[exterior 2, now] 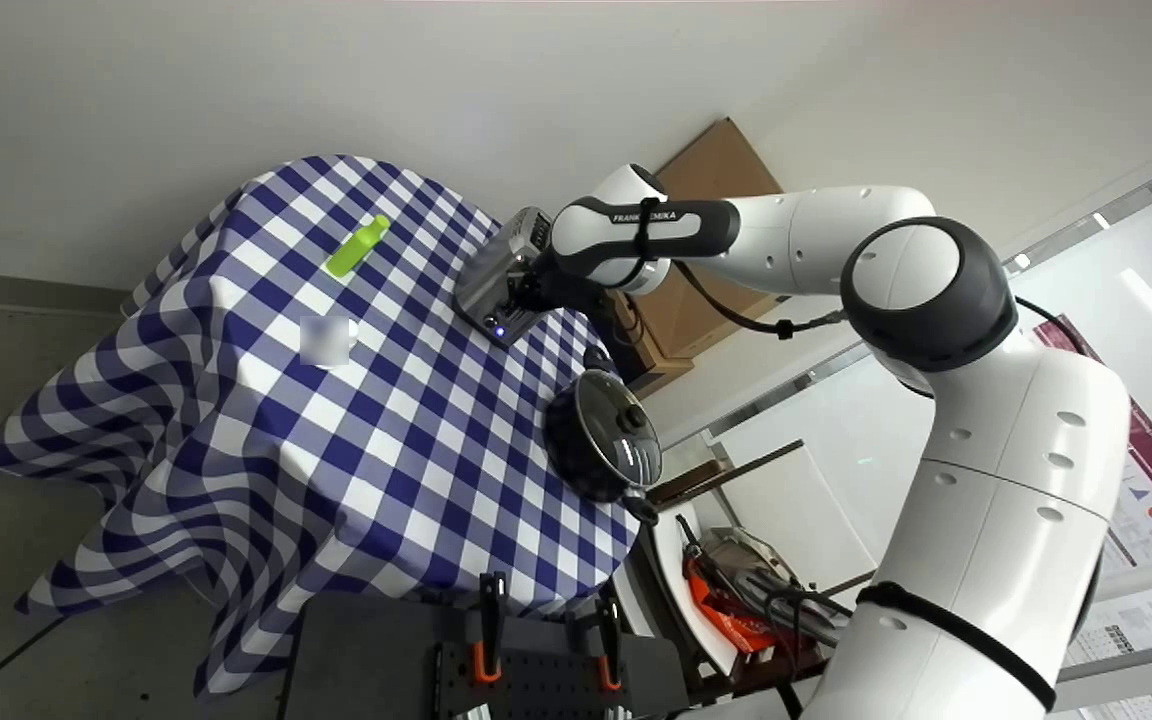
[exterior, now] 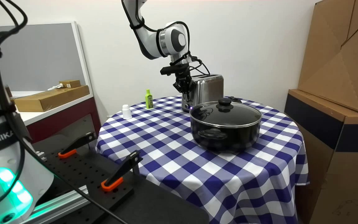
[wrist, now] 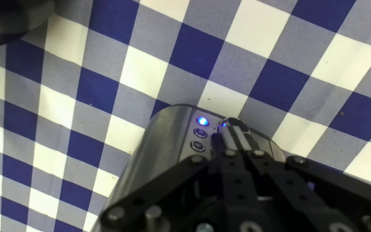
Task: Pick up the lid and put it on the pot, then turn on and off the toaster
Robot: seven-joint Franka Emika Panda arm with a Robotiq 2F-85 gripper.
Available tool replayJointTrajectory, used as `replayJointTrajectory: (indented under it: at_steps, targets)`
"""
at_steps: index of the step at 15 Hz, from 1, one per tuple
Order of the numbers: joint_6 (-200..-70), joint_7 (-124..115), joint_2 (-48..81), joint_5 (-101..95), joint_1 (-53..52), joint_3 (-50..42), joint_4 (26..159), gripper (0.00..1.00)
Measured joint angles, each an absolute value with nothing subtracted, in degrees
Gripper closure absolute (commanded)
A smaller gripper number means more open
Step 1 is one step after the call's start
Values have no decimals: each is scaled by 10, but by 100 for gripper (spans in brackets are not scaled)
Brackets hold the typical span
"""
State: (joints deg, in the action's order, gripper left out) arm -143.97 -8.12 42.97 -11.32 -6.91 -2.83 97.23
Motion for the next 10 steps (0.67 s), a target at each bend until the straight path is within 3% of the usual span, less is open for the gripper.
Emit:
replayJointTrajectory:
  at_steps: [10]
  targets:
    - [-1440, -60, 344, -64, -34, -13, 1098, 100]
